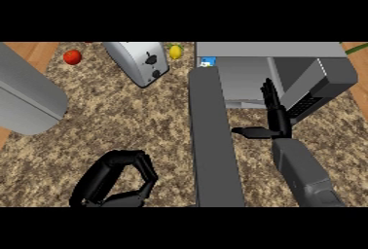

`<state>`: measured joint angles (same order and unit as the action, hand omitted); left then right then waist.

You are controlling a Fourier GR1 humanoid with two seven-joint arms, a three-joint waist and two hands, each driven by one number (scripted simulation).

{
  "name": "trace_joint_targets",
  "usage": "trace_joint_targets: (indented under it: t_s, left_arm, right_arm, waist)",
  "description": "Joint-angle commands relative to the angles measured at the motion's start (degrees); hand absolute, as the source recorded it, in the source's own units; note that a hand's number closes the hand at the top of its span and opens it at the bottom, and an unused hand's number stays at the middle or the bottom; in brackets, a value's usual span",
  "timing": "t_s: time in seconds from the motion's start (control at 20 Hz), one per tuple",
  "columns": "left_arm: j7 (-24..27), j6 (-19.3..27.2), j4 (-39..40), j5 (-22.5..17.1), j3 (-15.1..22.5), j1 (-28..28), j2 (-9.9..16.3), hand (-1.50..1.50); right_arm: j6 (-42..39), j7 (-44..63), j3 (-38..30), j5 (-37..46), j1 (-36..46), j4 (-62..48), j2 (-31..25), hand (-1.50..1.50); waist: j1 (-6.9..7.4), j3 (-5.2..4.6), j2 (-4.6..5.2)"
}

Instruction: Pick up the milk, place it into the microwave and close the microwave

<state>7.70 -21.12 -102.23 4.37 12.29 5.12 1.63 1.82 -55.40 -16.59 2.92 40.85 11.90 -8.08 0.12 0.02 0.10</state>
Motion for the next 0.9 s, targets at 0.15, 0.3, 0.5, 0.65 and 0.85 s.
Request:
trace_joint_targets:
  t_s: [0.15, 0.3, 0.5, 0.65, 0.85]
  left_arm:
    - [2.5, 4.2, 11.2, 6.1, 2.6, -6.5, -1.6, 1.5]
    - [1.6, 4.9, 14.1, 8.3, 7.3, -7.4, -1.6, 1.5]
    - [4.0, 2.8, 21.6, 10.2, 9.8, -9.9, -1.6, 1.5]
    - [2.2, 4.6, 23.4, 8.8, 13.2, -11.6, -1.6, 1.5]
    - [4.2, 8.9, 28.8, 4.0, 19.6, -14.1, -1.6, 1.5]
  right_arm:
    - [-3.0, 2.2, 4.4, 0.4, -9.6, 12.3, 0.8, -1.5]
    - [-6.1, 0.8, 5.5, 0.4, -15.5, 16.0, -0.7, -1.5]
    - [-5.7, 4.5, 7.4, 0.0, -20.8, 25.3, 0.1, -1.5]
    - [-5.4, 7.0, 9.0, -0.8, -27.6, 36.3, 0.7, -1.5]
    - [-9.4, 11.0, 9.6, -3.3, -35.7, 48.9, -1.5, -1.5]
  waist:
    - [-1.64, -0.12, -0.59]
    - [-2.57, -0.17, -0.73]
    - [-2.22, -0.17, -0.55]
    - [-2.59, -0.2, -0.72]
    - [-3.07, -0.22, -0.55]
